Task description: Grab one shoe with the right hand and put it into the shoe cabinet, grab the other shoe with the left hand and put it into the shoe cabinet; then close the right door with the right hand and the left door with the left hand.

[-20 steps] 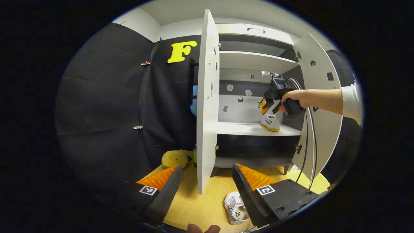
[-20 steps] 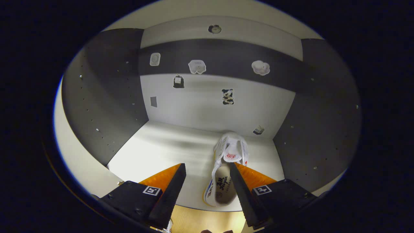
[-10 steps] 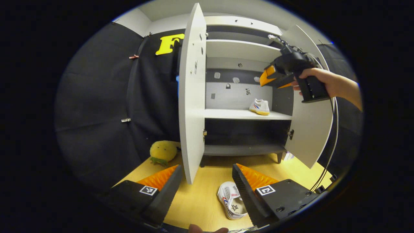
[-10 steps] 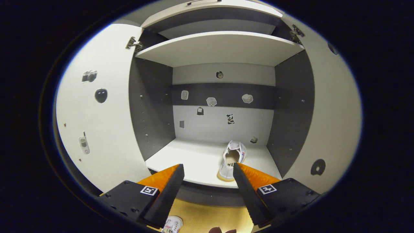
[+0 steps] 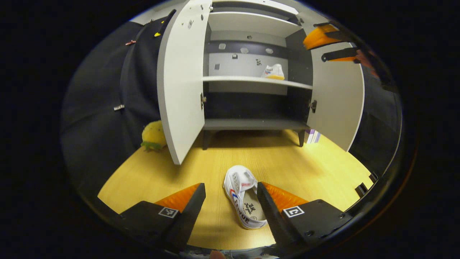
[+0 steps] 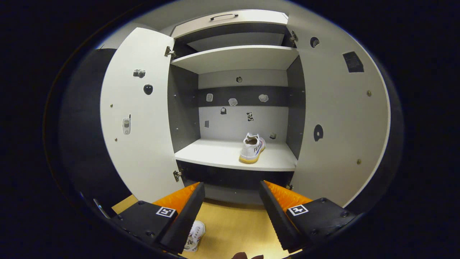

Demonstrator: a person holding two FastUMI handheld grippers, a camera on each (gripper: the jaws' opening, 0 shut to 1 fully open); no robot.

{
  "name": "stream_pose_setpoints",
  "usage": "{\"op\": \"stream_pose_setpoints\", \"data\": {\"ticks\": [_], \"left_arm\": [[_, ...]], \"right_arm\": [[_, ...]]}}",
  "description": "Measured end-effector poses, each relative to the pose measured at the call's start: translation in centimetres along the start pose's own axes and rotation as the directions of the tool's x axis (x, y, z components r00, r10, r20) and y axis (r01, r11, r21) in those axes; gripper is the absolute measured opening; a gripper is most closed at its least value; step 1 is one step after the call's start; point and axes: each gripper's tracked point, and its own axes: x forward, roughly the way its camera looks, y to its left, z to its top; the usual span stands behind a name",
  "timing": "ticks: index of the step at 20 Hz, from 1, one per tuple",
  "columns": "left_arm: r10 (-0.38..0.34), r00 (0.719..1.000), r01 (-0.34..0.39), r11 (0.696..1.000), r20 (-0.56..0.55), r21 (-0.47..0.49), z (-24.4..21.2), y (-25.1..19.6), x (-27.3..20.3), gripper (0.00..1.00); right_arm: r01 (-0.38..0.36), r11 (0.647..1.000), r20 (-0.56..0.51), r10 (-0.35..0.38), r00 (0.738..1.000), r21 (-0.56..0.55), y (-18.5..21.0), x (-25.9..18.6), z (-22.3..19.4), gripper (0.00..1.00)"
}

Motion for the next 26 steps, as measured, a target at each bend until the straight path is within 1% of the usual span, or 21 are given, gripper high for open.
{"op": "stream_pose_setpoints", "data": {"ticks": [2, 4, 5, 8, 10, 12, 13, 14, 15, 16, 17, 18, 19, 24, 26], "left_arm": [[0.001, 0.999, -0.002, 1.0, -0.052, -0.008, -2.2, 0.0, 2.1, 0.87], [-0.004, 0.996, 0.002, 1.0, -0.084, -0.018, -3.5, -0.3, 4.0, 0.81], [0.0, 0.996, -0.001, 1.0, -0.091, -0.016, -4.0, -0.3, 4.9, 0.77], [0.027, 0.994, -0.025, 1.0, -0.103, 0.018, -5.0, 0.1, 7.1, 0.73], [0.04, 0.992, -0.035, 0.998, -0.122, 0.045, -5.8, 0.2, 8.5, 0.68], [0.047, 0.991, -0.043, 0.998, -0.124, 0.041, -5.9, 0.0, 9.6, 0.59], [0.06, 0.991, -0.056, 0.998, -0.119, 0.035, -5.8, 0.1, 10.2, 0.5], [0.076, 0.99, -0.072, 0.997, -0.115, 0.037, -5.5, 0.1, 10.8, 0.47], [0.102, 0.988, -0.097, 0.994, -0.112, 0.05, -5.3, 0.4, 11.4, 0.36], [0.142, 0.983, -0.134, 0.988, -0.115, 0.074, -5.2, 1.1, 12.2, 0.29], [0.18, 0.973, -0.167, 0.981, -0.141, 0.1, -5.4, 1.9, 13.0, 0.19], [0.181, 0.97, -0.166, 0.981, -0.163, 0.1, -5.7, 2.1, 13.0, 0.14], [0.169, 0.974, -0.158, 0.984, -0.151, 0.085, -5.4, 2.1, 13.4, 0.1], [0.065, 0.975, -0.066, 0.998, -0.211, 0.002, -5.5, 2.2, 13.2, 0.06], [0.053, 0.979, -0.056, 0.998, -0.197, -0.009, -4.5, 2.3, 12.7, 0.05]], "right_arm": [[0.011, 1.0, -0.025, -0.011, 1.0, 0.007, -0.7, -1.5, -1.4, 0.97], [0.02, 1.0, -0.053, -0.02, 0.998, 0.006, -1.5, -2.5, -2.7, 0.97], [0.028, 1.0, -0.065, -0.027, 0.998, 0.003, -2.0, -2.8, -3.3, 0.97], [0.038, 0.999, -0.087, -0.036, 0.996, 0.021, -2.9, -3.5, -4.0, 0.97], [0.047, 0.999, -0.09, -0.045, 0.995, 0.021, -3.6, -3.8, -4.2, 0.97], [0.054, 0.999, -0.091, -0.052, 0.994, 0.011, -4.1, -4.0, -4.3, 0.97], [0.054, 0.999, -0.09, -0.054, 0.995, 0.003, -4.2, -4.1, -4.3, 0.97], [0.056, 0.998, -0.092, -0.057, 0.994, -0.01, -4.4, -4.2, -4.5, 0.97], [0.056, 0.998, -0.094, -0.058, 0.994, -0.024, -4.7, -4.2, -4.6, 0.97], [0.056, 0.998, -0.096, -0.06, 0.994, -0.036, -4.7, -4.3, -4.7, 0.97], [0.056, 0.998, -0.099, -0.059, 0.993, -0.041, -4.8, -4.4, -4.9, 0.97], [0.053, 0.998, -0.1, -0.057, 0.993, -0.043, -4.7, -4.5, -4.9, 0.97], [0.052, 0.998, -0.103, -0.056, 0.993, -0.044, -4.7, -4.6, -5.1, 0.97], [0.044, 0.998, -0.118, -0.048, 0.992, -0.038, -4.4, -4.9, -5.9, 0.97], [0.042, 0.999, -0.114, -0.045, 0.992, -0.033, -4.2, -5.0, -6.0, 0.97]]}}
